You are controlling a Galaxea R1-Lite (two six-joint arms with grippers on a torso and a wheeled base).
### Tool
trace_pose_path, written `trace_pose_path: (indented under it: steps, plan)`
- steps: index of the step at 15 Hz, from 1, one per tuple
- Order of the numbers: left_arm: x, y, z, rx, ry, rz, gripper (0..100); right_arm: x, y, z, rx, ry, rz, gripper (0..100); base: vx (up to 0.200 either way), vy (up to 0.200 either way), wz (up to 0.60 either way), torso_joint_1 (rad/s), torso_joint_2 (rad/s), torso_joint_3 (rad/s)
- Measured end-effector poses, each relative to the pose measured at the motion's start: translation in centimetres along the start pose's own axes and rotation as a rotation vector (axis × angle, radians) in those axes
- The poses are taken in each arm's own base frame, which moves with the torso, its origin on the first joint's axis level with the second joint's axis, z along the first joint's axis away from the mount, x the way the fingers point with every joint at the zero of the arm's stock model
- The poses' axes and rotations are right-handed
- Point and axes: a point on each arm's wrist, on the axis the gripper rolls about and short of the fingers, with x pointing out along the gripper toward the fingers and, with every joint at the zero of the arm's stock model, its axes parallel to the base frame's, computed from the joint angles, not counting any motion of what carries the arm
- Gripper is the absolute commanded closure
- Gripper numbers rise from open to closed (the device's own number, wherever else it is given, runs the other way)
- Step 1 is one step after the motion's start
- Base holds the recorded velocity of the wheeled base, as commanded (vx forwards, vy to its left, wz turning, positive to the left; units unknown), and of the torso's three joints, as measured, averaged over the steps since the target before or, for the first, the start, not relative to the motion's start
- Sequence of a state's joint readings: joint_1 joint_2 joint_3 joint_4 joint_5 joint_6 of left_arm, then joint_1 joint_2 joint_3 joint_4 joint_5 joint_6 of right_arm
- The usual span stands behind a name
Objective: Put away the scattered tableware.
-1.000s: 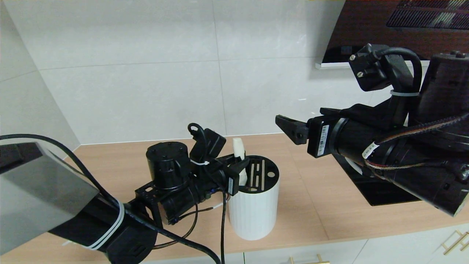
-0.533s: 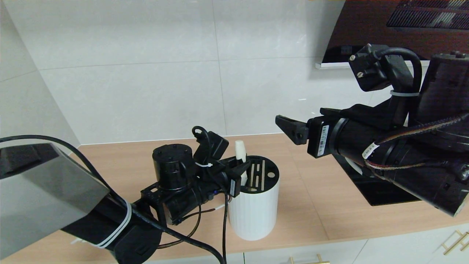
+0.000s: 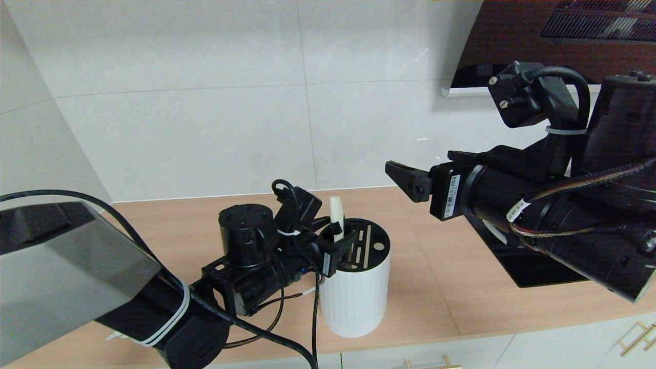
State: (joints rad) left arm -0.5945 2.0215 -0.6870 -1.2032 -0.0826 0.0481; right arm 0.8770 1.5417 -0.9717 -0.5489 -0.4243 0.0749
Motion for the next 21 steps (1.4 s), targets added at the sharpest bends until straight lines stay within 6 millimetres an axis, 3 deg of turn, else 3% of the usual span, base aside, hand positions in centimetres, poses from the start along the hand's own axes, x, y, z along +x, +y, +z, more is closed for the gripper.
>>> trace_pose_path:
  steps: [6, 10, 13, 15, 17, 21]
  plan:
    - [-0.2, -0.2, 0.6, -0.001, -0.026, 0.003, 0, 0.0, 0.0, 0.0, 0.001, 0.0, -0.001, 0, 0.0, 0.0, 0.0, 0.0, 0.0, 0.0]
    - [-2.4, 0.0, 3.7, -0.008, -0.115, 0.067, 0, -0.3, -1.2, 0.4, 0.009, -0.018, -0.034, 0, 0.0, 0.0, 0.0, 0.0, 0.0, 0.0]
    - [-6.7, 0.3, 7.5, -0.041, -0.238, 0.103, 0, -1.9, -2.9, 0.6, 0.018, -0.035, -0.09, 0, 0.0, 0.0, 0.0, 0.0, 0.0, 0.0]
    - [-10.9, 0.1, 9.1, -0.052, -0.294, 0.12, 0, -3.6, -5.1, 0.5, 0.023, -0.046, -0.176, 0, 0.0, 0.0, 0.0, 0.0, 0.0, 0.0]
    - [-15.1, 0.2, 9.1, -0.06, -0.304, 0.163, 0, -5.8, -6.8, 0.1, 0.031, -0.056, -0.231, 0, 0.0, 0.0, 0.0, 0.0, 0.0, 0.0]
    - [-24.1, 0.6, 6.6, -0.08, -0.273, 0.307, 0, -13.9, -11.4, -1.3, 0.064, -0.159, -0.436, 0, 0.0, 0.0, 0.0, 0.0, 0.0, 0.0]
